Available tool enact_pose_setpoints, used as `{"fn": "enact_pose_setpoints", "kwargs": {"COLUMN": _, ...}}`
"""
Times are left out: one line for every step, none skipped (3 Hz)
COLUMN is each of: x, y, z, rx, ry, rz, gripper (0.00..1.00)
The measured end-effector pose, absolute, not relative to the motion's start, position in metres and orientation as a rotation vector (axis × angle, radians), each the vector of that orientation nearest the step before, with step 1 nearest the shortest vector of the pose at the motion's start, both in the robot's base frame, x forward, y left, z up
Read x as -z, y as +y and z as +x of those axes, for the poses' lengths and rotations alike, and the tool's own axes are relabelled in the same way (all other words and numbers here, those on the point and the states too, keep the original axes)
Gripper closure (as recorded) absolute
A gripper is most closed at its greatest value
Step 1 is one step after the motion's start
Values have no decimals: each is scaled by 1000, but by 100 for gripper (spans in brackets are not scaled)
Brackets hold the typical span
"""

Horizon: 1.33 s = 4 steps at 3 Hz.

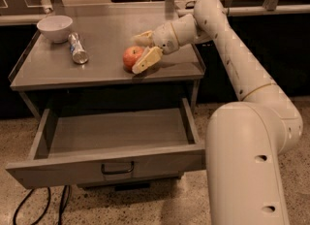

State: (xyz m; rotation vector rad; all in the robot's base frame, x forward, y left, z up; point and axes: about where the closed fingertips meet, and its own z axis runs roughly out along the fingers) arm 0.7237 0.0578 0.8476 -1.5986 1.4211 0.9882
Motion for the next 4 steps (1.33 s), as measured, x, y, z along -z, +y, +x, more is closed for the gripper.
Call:
{"fn": "enact_pose_setpoints", "kwargs": {"x": -848, "y": 58, "z": 724, "rx": -988, "ry": 1421, "rz": -1599, "gripper": 40}}
{"fn": "enact_pose_setpoints", "kwargs": {"x": -848, "y": 58, "z": 724, "rx": -988, "ry": 1421, "rz": -1599, "gripper": 62}}
{"fn": "enact_pose_setpoints", "kwargs": {"x": -848, "y": 60, "z": 727, "rx": -1005, "ry": 1407, "rz": -1591, "gripper": 87}}
{"fn": "enact_pose_setpoints", "kwargs": {"x": -847, "y": 57, "z": 726, "rx": -1065, "ry": 1380, "rz": -1574, "gripper": 100}}
